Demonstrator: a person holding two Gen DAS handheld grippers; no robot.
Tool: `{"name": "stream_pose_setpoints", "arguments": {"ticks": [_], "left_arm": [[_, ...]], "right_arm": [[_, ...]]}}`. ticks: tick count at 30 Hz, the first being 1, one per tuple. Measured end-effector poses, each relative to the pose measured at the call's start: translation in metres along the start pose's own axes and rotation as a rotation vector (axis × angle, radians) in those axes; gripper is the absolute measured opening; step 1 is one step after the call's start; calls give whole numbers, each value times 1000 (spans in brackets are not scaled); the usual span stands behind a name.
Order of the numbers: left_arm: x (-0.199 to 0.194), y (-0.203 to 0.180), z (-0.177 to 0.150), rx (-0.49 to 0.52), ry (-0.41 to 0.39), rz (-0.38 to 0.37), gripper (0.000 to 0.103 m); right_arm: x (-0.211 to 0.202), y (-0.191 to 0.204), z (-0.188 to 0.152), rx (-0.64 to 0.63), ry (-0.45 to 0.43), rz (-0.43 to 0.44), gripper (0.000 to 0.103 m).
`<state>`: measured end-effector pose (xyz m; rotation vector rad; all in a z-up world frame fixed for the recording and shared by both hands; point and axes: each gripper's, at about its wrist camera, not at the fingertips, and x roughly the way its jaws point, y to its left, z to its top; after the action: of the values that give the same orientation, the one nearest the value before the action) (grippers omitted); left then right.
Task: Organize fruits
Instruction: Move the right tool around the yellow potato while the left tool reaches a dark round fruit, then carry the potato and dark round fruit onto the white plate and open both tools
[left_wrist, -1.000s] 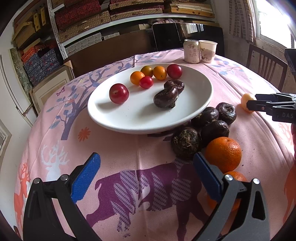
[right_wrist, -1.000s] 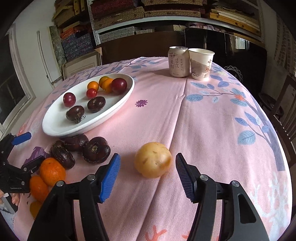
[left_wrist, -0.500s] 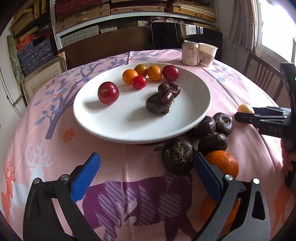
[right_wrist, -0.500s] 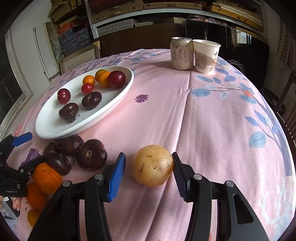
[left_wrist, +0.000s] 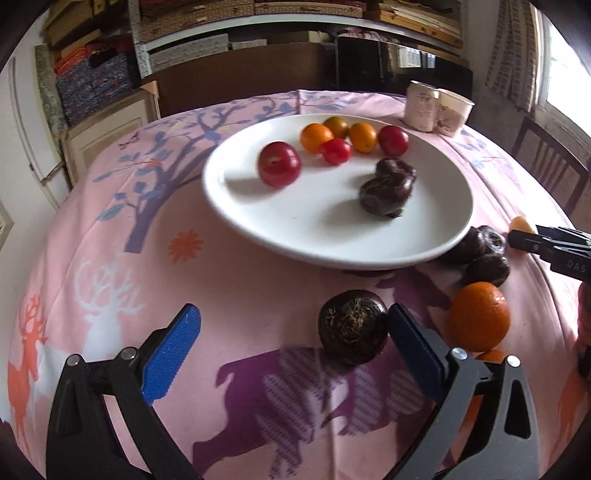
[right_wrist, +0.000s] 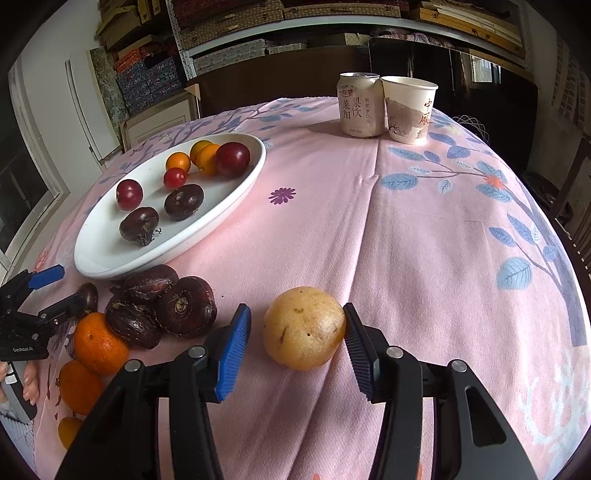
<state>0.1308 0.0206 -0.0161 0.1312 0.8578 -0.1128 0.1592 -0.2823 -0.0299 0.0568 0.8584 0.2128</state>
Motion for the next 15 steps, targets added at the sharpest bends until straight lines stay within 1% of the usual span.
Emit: {"name": "stream_pose_setpoints", "arguments": {"ticks": [2, 4, 6, 7, 8, 9, 10, 11, 12, 13, 14, 15], "left_arm": [[-6, 2, -3, -17, -20, 19, 99], [-10, -10, -3, 38, -43, 22, 98], [-6, -26, -5, 120, -50, 73, 98], [-4, -30, -5, 143, -45, 84, 98], [-4, -27, -4, 130, -42, 61, 98], [-3, -24, -3, 118, -36, 58, 98], [-1, -21, -3, 108, -25, 62, 94], [2, -17, -3, 95, -8, 47, 85], [5, -15, -2, 81, 12, 6, 60], [7, -13, -3, 66, 26, -28, 45], [6, -13, -3, 61, 25, -52, 41], [6, -14, -3, 70, 23, -44, 41]], "right_arm": [[0, 0, 0, -4, 0, -2, 52], [0, 0, -1, -3, -1, -1, 52], [0, 1, -1, -3, -1, -1, 52], [0, 1, -1, -4, -1, -2, 52], [0, 1, -1, -5, -1, -3, 52], [0, 1, -1, -5, -1, -4, 52], [0, 0, -1, -5, -1, -4, 52], [0, 1, -1, -4, -2, -2, 49], [-1, 0, -1, -4, -3, -1, 45], [-1, 0, -1, -4, -3, 6, 42], [-1, 1, -1, -7, -4, 7, 42], [-2, 2, -2, -15, -5, 10, 42]]}}
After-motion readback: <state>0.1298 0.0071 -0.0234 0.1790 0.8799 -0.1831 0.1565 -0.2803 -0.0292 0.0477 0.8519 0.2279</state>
